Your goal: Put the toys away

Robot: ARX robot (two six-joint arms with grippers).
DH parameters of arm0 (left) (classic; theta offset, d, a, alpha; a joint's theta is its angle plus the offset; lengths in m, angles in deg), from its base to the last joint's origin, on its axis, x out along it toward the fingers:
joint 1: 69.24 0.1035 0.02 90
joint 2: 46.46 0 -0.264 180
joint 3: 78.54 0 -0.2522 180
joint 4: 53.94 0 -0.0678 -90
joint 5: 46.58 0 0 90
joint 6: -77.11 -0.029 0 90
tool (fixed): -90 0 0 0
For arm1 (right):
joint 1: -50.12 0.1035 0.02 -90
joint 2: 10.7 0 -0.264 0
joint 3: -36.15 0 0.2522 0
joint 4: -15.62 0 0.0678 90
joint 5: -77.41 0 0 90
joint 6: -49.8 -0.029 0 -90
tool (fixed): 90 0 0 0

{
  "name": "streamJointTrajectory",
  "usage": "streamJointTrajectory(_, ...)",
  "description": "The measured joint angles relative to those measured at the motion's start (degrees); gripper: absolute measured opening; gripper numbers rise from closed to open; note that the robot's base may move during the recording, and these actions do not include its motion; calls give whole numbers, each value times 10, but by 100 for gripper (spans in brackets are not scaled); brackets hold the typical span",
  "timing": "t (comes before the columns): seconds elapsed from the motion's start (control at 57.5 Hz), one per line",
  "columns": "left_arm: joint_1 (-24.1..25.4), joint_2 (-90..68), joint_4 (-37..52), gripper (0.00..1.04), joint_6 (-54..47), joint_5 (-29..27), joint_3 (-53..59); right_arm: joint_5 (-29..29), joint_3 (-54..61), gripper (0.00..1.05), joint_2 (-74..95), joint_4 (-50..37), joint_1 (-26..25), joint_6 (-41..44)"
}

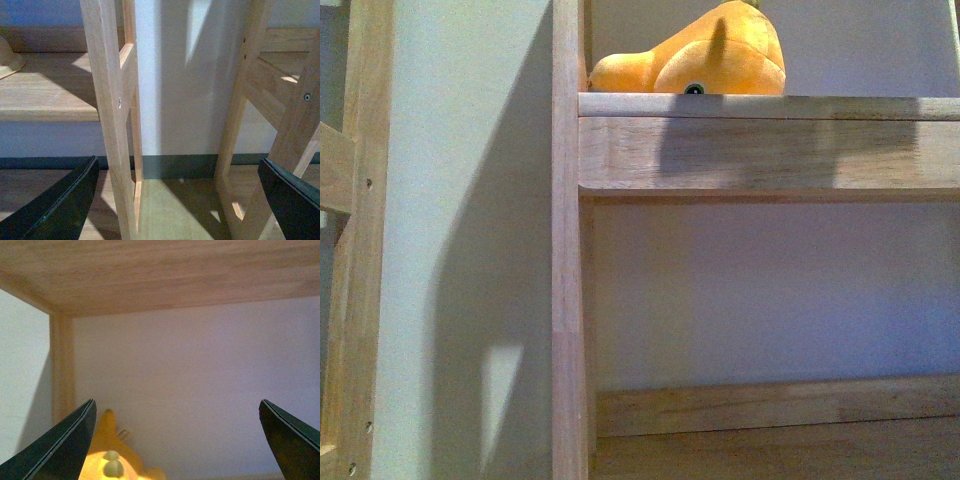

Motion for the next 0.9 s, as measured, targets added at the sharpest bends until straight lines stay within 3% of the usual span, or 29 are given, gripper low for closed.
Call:
streamJointTrajectory(0.278, 0, 0, 0, 98, 0, 0, 0, -29, 174, 98, -183, 23, -69, 2)
streamJointTrajectory(0.469, 0, 0, 0, 98, 0, 0, 0, 28, 288, 98, -309, 78, -164, -49)
streamJointTrajectory(0.626, 0, 0, 0, 98, 0, 0, 0, 54, 378, 98, -388, 63, -212, -75)
streamJointTrajectory(0.695, 0, 0, 0, 98, 0, 0, 0, 52, 420, 98, -415, 56, -215, -82)
streamJointTrajectory(0.904, 0, 0, 0, 98, 0, 0, 0, 9, 608, 98, -499, 22, -151, -100)
